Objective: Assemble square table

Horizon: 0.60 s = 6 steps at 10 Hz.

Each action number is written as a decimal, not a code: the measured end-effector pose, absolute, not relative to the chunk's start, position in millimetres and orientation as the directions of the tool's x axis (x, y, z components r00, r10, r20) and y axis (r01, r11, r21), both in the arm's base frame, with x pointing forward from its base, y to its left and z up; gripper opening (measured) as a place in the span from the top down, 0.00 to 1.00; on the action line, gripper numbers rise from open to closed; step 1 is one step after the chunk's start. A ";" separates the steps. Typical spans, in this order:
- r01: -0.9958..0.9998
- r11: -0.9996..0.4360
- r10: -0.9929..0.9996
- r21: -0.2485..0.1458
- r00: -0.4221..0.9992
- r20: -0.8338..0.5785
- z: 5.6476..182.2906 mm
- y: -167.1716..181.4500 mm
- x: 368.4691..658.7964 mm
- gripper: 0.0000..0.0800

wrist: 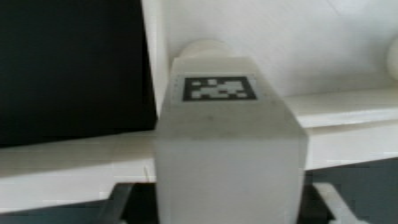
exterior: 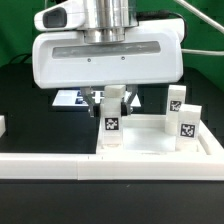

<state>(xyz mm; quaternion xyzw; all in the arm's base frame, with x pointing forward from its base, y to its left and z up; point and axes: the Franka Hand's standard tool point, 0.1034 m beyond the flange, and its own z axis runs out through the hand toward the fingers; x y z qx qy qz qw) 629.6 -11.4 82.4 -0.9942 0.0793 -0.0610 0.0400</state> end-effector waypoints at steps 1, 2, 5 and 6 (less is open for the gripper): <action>-0.238 -0.966 -0.248 -0.099 0.963 0.107 82.2 -11.3 629.6 0.64; -0.314 -0.943 -0.325 -0.107 0.941 0.098 82.1 -11.3 629.5 0.64; -0.690 -0.713 -0.698 -0.125 0.714 0.046 79.3 -9.9 632.6 0.64; -0.794 -0.596 -0.801 -0.119 0.598 0.025 79.0 -11.2 630.9 0.64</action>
Offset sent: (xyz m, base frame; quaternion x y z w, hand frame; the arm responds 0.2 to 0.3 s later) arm 0.0141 0.0103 -0.0067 -0.0266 -0.0122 0.2968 0.9545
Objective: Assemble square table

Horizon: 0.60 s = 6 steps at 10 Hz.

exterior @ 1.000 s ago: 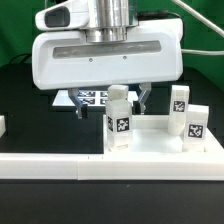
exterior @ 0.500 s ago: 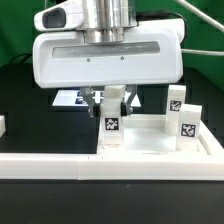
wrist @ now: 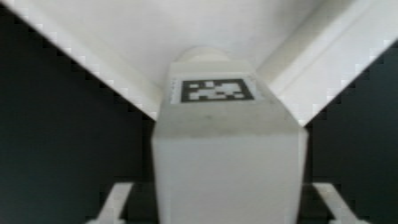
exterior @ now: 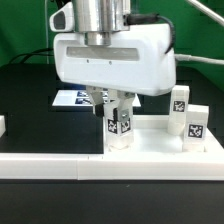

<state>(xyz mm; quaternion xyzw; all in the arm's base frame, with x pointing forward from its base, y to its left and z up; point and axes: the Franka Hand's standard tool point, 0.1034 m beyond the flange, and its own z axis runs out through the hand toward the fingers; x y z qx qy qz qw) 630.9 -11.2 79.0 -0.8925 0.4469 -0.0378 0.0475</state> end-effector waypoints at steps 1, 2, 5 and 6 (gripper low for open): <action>-0.870 -0.482 -0.874 -0.103 0.485 -0.011 78.8 -11.4 629.4 0.64; -0.948 -0.303 -0.949 -0.096 0.310 -0.058 78.2 -11.8 627.4 0.64; -0.995 0.050 -0.986 -0.084 -0.036 -0.161 76.8 -14.7 621.2 0.64; -0.992 0.097 -0.981 -0.078 -0.082 -0.176 76.4 -15.0 620.3 0.64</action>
Offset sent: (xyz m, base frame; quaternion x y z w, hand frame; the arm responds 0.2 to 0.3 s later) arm 0.0206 0.0137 0.0172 0.1693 -0.0721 0.4461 0.8759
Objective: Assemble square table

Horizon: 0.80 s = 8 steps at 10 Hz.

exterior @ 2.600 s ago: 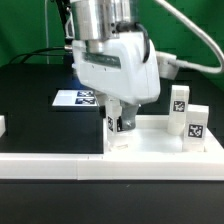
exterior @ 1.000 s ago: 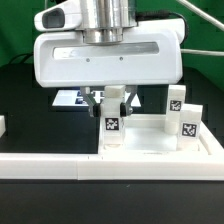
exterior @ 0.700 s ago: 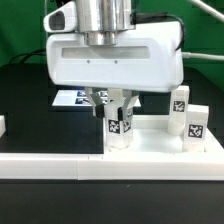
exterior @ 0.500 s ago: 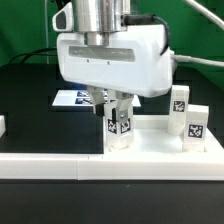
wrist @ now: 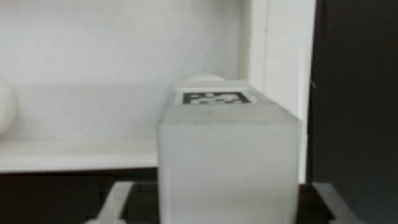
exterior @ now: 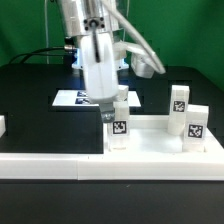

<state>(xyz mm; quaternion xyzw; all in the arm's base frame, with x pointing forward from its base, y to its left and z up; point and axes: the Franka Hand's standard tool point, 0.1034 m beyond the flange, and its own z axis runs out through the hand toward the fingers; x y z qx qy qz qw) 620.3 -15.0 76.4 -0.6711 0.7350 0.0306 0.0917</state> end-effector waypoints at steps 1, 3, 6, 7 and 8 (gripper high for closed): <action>-0.994 0.080 -0.983 -0.081 -0.065 -0.173 76.4 -14.3 620.4 0.64; -0.996 0.017 -0.987 -0.086 -0.003 -0.162 75.6 -12.5 620.3 0.44; -0.879 -0.460 -0.877 -0.122 0.472 -0.090 75.9 4.4 622.4 0.20; -0.843 -0.524 -0.841 -0.126 0.535 -0.079 75.8 3.0 622.3 0.19; -0.803 -0.582 -0.802 -0.131 0.593 -0.070 75.7 3.1 622.2 0.19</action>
Offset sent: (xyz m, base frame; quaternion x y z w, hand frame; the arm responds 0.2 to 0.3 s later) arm 0.0064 0.0255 0.0112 -0.0583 0.0567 -0.4382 0.8952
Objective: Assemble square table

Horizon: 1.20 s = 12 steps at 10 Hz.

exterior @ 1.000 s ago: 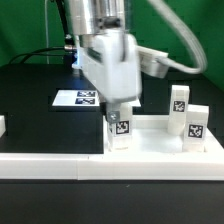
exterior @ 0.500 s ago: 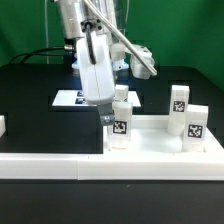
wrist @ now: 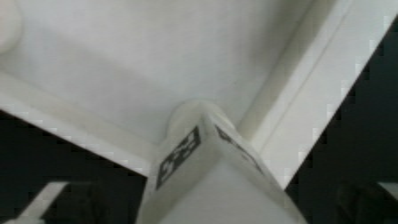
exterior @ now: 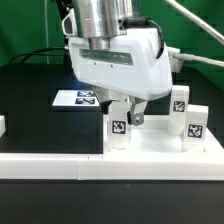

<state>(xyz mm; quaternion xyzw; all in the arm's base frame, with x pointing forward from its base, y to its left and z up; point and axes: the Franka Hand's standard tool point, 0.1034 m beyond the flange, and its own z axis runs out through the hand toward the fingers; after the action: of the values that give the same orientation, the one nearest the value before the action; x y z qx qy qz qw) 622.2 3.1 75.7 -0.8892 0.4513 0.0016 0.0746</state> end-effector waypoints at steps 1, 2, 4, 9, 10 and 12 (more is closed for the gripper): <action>-0.706 -0.696 -0.707 -0.131 0.705 -0.045 75.3 -0.2 622.0 0.19; -0.511 -0.852 -0.513 -0.110 0.858 -0.008 75.1 -5.1 623.3 0.19; -0.431 -0.897 -0.434 -0.101 0.901 0.010 75.5 -3.5 627.2 0.19; -0.596 -0.797 -0.598 -0.102 0.802 -0.010 75.3 -2.8 627.2 0.64; -0.647 -0.755 -0.649 -0.101 0.760 -0.017 75.3 -2.6 627.2 0.64; -0.746 -0.658 -0.748 -0.097 0.663 -0.030 75.0 -2.6 627.3 0.64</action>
Offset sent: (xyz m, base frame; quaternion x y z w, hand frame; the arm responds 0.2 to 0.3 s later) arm 0.0000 0.0000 0.0000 0.0000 0.0000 -0.1296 0.9916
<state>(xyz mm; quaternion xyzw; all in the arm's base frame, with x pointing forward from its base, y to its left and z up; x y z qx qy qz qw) 627.3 -2.6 75.0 -0.9106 0.4102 -0.0060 0.0504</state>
